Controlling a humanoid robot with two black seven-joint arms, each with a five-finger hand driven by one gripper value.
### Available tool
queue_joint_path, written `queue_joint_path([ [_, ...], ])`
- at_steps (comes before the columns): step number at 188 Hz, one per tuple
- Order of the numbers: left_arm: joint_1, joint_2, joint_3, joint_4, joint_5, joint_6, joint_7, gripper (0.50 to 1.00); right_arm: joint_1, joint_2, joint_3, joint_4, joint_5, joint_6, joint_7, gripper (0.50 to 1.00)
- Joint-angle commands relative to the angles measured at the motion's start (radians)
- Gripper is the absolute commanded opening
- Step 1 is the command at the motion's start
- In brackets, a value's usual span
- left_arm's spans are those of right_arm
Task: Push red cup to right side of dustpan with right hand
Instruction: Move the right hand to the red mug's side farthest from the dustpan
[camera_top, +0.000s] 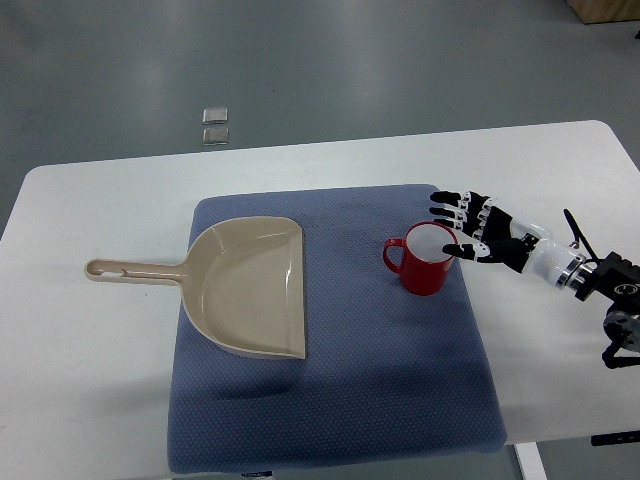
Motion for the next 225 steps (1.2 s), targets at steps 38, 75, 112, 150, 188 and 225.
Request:
queue_joint_path([
  [38, 0.0, 0.0, 0.0, -0.001, 0.0, 0.0, 0.0, 1.0, 0.003, 0.002, 0.0, 0.001, -0.005, 0.003, 0.0, 0.913],
  [75, 0.0, 0.0, 0.0, 0.001, 0.0, -0.002, 0.0, 1.0, 0.002, -0.001, -0.006, 0.005, -0.007, 0.015, 0.0, 0.913],
  [112, 0.0, 0.0, 0.0, 0.001, 0.0, 0.0, 0.0, 1.0, -0.001, 0.006, -0.005, 0.007, -0.038, 0.01, 0.0, 0.913],
  [150, 0.0, 0.0, 0.0, 0.001, 0.0, 0.0, 0.0, 1.0, -0.004, 0.021, -0.005, 0.007, -0.05, 0.007, 0.0, 0.913],
  [188, 0.0, 0.0, 0.0, -0.001, 0.0, 0.0, 0.0, 1.0, -0.007, 0.029, -0.005, 0.007, -0.076, 0.0, 0.0, 0.913],
  [225, 0.0, 0.0, 0.0, 0.001, 0.0, 0.0, 0.0, 1.0, -0.007, 0.045, -0.006, 0.005, -0.094, -0.005, 0.0, 0.913],
])
